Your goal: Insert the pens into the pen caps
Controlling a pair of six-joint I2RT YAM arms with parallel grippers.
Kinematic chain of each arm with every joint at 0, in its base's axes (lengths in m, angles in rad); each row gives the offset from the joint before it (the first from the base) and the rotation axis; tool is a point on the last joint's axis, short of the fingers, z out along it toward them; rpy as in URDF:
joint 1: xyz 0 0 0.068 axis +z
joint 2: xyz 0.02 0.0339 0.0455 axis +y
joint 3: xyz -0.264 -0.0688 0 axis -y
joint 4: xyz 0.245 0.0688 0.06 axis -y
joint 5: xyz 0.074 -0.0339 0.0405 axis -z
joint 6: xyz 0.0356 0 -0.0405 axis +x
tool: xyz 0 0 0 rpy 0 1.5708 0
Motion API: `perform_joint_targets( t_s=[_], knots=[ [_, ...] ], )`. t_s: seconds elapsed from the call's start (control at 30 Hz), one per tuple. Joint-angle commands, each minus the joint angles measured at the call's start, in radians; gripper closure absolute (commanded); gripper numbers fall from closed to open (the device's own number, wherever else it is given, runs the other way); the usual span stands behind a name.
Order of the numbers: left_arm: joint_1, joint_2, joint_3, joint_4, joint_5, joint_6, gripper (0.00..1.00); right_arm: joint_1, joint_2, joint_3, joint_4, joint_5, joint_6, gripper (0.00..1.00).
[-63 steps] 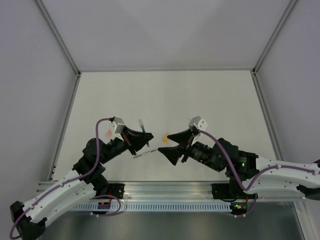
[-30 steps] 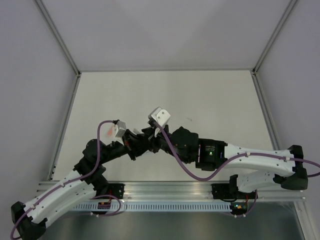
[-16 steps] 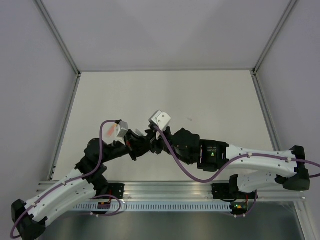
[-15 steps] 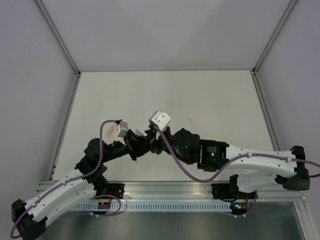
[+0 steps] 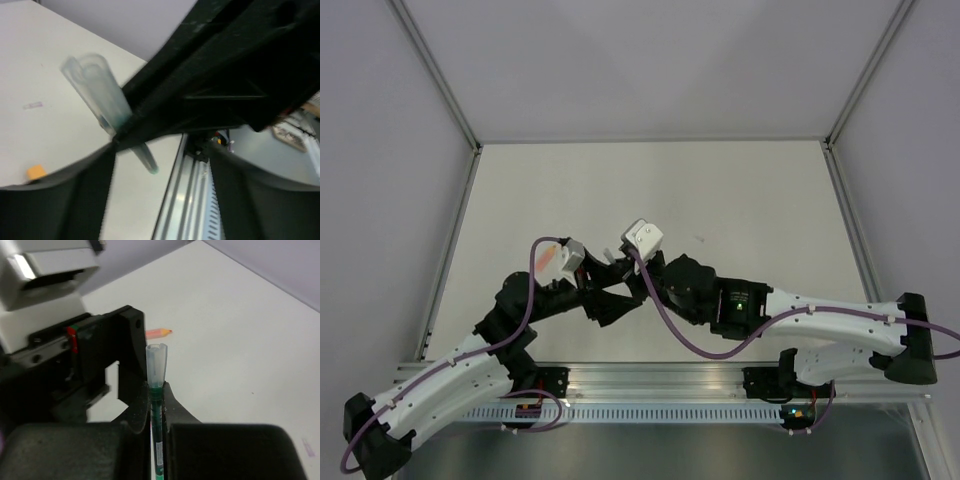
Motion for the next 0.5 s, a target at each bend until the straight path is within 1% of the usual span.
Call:
perform_joint_targets(
  t_s=[0.0,0.03,0.07,0.1,0.17,0.2,0.27,0.3,0.33,0.4,0.43,0.47],
  knots=[
    [-0.002,0.032,0.057,0.004,0.0,0.016,0.12,-0.099,-0.048,-0.039,0.045,0.066,0.033,1.0],
    [-0.002,0.039,0.064,-0.007,-0.005,0.019,0.05,-0.132,-0.053,-0.044,0.036,0.067,0.045,1.0],
    [-0.004,0.054,0.068,-0.013,-0.008,0.024,0.0,-0.166,-0.056,-0.057,0.017,0.061,0.079,1.0],
    [-0.004,0.062,0.076,-0.021,-0.014,0.025,0.0,-0.242,-0.061,-0.065,0.005,0.049,0.093,1.0],
    [-0.002,0.088,0.085,-0.044,-0.02,0.025,0.0,-0.311,-0.061,-0.09,-0.047,0.023,0.132,1.0],
    [-0.002,0.099,0.099,-0.053,-0.022,0.025,0.0,-0.377,-0.056,-0.1,-0.059,0.012,0.143,1.0],
    [-0.004,0.114,0.11,-0.075,-0.036,0.025,0.0,-0.436,-0.048,-0.14,-0.092,-0.014,0.178,1.0],
    [-0.002,0.127,0.123,-0.093,-0.059,0.027,0.0,-0.485,-0.032,-0.156,-0.102,-0.043,0.226,1.0],
    [-0.004,0.128,0.13,-0.132,-0.121,0.033,0.0,-0.5,-0.021,-0.169,-0.113,-0.045,0.252,1.0],
    [-0.002,0.115,0.131,-0.156,-0.187,0.039,0.0,-0.514,0.022,-0.222,-0.132,-0.037,0.321,1.0],
    [-0.004,0.107,0.128,-0.173,-0.254,0.045,0.0,-0.517,0.036,-0.235,-0.136,-0.029,0.352,1.0],
    [-0.004,0.099,0.124,-0.183,-0.292,0.047,0.0,-0.519,0.05,-0.261,-0.144,-0.023,0.381,1.0]
  ],
)
